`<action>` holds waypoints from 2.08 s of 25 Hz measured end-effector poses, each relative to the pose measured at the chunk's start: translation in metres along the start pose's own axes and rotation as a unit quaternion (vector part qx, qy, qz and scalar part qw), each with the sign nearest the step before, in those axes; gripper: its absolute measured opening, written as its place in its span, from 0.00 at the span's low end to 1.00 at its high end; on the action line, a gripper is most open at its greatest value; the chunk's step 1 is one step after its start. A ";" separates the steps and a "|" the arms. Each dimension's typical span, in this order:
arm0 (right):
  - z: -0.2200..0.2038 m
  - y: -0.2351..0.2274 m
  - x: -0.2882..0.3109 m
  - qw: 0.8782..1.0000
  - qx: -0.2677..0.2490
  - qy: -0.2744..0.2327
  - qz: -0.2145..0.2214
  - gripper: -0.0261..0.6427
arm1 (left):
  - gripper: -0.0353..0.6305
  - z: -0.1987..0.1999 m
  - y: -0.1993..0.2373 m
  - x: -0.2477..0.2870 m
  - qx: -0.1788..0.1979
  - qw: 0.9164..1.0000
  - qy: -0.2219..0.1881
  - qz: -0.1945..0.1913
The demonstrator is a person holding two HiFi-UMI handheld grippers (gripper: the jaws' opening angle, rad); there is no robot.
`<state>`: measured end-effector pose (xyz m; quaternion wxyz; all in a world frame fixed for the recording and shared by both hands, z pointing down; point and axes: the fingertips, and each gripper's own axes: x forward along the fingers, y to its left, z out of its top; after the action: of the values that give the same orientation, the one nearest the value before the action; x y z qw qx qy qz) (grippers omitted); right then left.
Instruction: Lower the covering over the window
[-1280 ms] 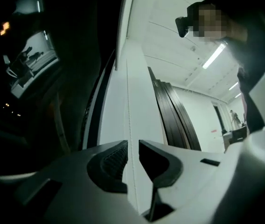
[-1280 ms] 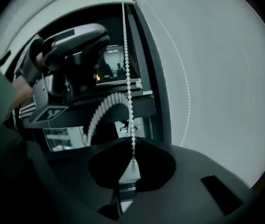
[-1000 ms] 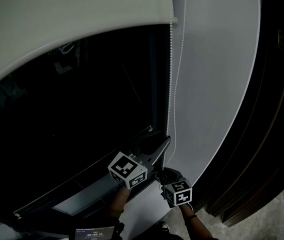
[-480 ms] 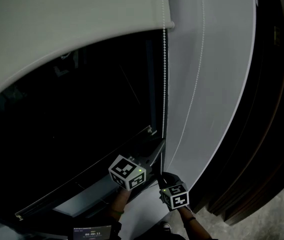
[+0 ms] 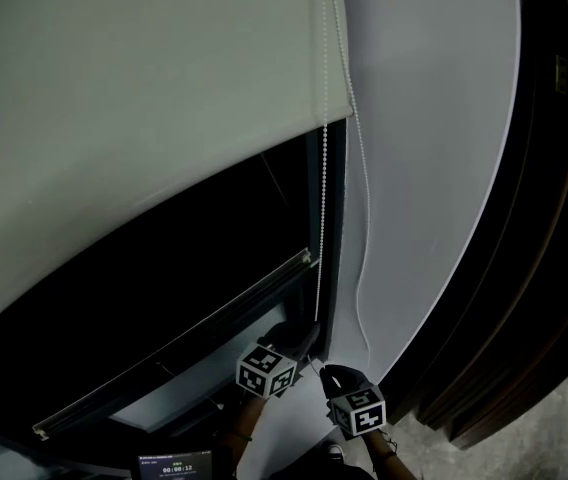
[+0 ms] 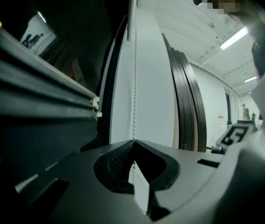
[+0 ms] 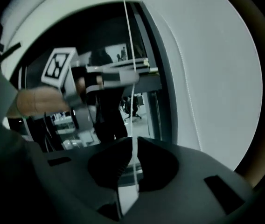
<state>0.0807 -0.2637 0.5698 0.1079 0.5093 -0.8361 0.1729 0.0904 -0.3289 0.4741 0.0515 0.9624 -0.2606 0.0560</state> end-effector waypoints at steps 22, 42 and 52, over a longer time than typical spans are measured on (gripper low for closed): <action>0.306 0.031 -0.050 0.958 -0.145 -0.244 0.041 0.17 | 0.06 -0.063 -0.010 -0.011 -0.053 0.998 0.044 -0.013; 0.301 -0.014 -0.074 0.952 -0.096 -0.292 0.012 0.07 | 0.06 -0.025 -0.037 -0.026 -0.039 0.997 -0.040 -0.056; 0.141 -0.053 -0.011 0.992 -0.067 -0.105 -0.029 0.07 | 0.06 0.084 -0.049 -0.042 0.029 0.988 -0.135 -0.071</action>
<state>0.1321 -0.3332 0.4456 0.0578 0.5401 -0.8376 0.0589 0.0858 -0.2770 0.3819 -0.0087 0.9783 -0.1946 -0.0707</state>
